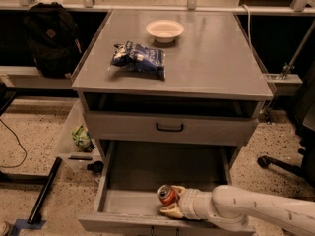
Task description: Place coke can into middle drawer
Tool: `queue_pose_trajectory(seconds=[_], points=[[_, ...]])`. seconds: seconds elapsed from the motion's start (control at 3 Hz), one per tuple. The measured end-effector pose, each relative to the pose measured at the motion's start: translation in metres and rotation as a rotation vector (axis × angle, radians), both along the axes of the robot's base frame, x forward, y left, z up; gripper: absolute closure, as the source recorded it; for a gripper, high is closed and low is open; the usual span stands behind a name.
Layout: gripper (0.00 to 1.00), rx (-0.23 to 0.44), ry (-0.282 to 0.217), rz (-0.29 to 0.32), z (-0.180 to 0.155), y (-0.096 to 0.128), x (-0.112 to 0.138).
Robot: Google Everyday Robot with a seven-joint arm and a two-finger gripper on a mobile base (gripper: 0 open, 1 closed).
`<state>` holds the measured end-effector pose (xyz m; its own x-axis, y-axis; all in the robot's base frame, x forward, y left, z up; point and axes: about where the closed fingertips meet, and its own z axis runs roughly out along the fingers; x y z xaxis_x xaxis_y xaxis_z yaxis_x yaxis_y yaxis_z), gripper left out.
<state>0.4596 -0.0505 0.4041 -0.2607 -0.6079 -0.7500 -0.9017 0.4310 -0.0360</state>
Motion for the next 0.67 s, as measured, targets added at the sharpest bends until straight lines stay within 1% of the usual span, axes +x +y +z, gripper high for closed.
queue_pose_trajectory(seconds=[0.33, 0.67], points=[[0.00, 0.000, 0.000, 0.000, 0.0000, 0.0001, 0.0000], [0.00, 0.000, 0.000, 0.000, 0.0000, 0.0001, 0.0000]])
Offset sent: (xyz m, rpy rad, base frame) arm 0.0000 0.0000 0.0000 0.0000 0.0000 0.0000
